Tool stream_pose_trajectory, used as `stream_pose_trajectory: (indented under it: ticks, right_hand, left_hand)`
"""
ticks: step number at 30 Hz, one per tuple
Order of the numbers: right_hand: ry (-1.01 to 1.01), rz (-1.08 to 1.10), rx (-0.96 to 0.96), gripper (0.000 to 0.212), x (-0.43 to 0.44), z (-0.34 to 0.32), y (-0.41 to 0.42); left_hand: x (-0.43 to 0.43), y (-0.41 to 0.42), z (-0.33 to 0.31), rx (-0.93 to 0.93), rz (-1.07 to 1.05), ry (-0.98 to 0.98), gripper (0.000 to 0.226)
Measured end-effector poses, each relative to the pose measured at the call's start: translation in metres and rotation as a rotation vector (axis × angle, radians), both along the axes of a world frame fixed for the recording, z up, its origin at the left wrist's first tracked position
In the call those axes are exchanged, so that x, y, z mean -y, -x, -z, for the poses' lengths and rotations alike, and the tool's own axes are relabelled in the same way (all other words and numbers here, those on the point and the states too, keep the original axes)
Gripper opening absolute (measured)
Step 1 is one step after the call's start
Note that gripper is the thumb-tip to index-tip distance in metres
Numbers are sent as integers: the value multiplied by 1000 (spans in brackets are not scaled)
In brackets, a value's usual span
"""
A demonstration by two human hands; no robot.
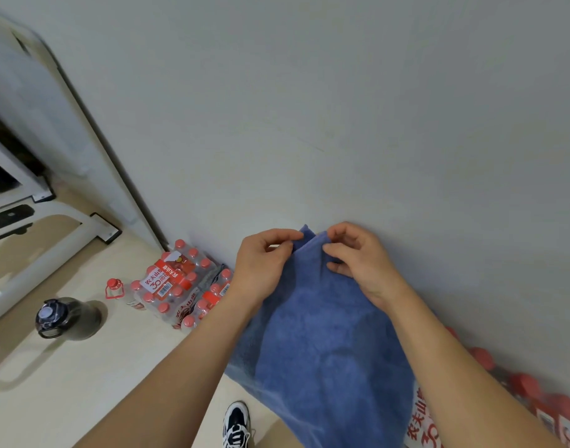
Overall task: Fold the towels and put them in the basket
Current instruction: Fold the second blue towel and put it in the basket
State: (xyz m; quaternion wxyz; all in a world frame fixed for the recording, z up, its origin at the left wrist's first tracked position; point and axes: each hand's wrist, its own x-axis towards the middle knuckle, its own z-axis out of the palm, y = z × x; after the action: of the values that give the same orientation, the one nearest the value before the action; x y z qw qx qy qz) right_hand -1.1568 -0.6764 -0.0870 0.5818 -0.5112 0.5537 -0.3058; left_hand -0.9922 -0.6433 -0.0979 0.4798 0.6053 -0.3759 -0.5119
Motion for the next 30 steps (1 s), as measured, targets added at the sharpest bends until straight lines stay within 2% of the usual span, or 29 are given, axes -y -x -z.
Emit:
stream_pose_trajectory:
  ticks: [5,8,11,15,18,22,30]
  right_hand:
    - [29,-71,-55,19,7,-2,-7]
    - [74,-36,-63,13,11,-2,-9]
    - [80,38,-55,5,12,1,-10]
    - [76,90,-35,13,9,1,-10]
    - [71,107,-44,13,8,0,-10]
    - [40,95,-44,5,7,2,-8]
    - [1,102,-19,7,8,-1,-12]
  left_hand:
    - [-2,1,1,-11,43,22,13]
    - [-2,3,3,47,59,44,12]
    - [-1,5,7,150,84,47,16]
    - [-4,6,11,322,90,65,6]
    - [-7,3,16,406,108,70,13]
    - [-7,3,17,362,116,62,11]
    - [-6,9,10,258,72,100,13]
